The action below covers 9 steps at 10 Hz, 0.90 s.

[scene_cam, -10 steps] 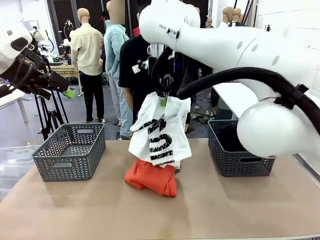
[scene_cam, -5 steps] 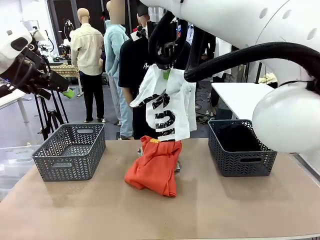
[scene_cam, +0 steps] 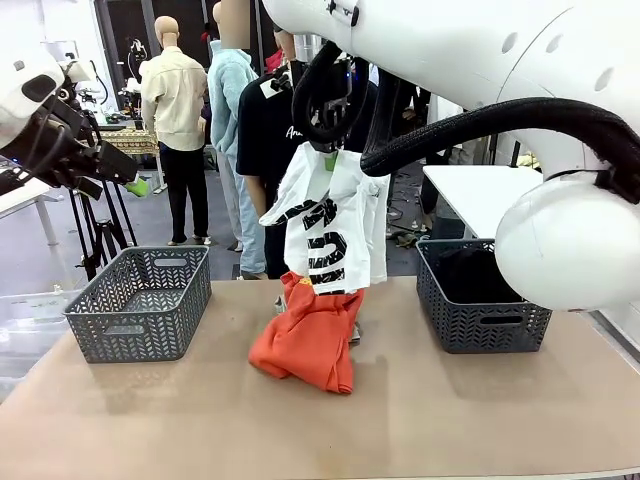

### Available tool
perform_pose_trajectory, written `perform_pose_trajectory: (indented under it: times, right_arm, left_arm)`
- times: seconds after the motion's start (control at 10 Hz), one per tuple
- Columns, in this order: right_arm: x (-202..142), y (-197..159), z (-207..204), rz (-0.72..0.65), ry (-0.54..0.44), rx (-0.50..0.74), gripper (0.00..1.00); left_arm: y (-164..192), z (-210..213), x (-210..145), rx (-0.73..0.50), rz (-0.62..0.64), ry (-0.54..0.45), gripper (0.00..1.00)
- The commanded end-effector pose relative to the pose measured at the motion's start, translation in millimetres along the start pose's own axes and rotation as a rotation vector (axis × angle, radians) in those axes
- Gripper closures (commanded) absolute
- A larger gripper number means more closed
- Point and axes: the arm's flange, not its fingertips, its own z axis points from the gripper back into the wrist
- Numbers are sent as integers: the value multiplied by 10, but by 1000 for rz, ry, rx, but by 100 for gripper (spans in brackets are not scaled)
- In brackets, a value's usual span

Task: Sort the tops and bottoms.
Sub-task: Lift clothes from the center of the table with your right hand.

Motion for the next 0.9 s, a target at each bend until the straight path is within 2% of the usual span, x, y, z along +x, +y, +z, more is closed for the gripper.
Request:
perform_pose_trajectory:
  times: [0.0,0.8]
  right_arm:
    - [1,-1,15,2,-6,-3,100]
    - [1,-1,15,2,-6,-3,100]
  left_arm:
    - [19,12,8,8,-5,10,9]
    - [19,12,8,8,-5,10,9]
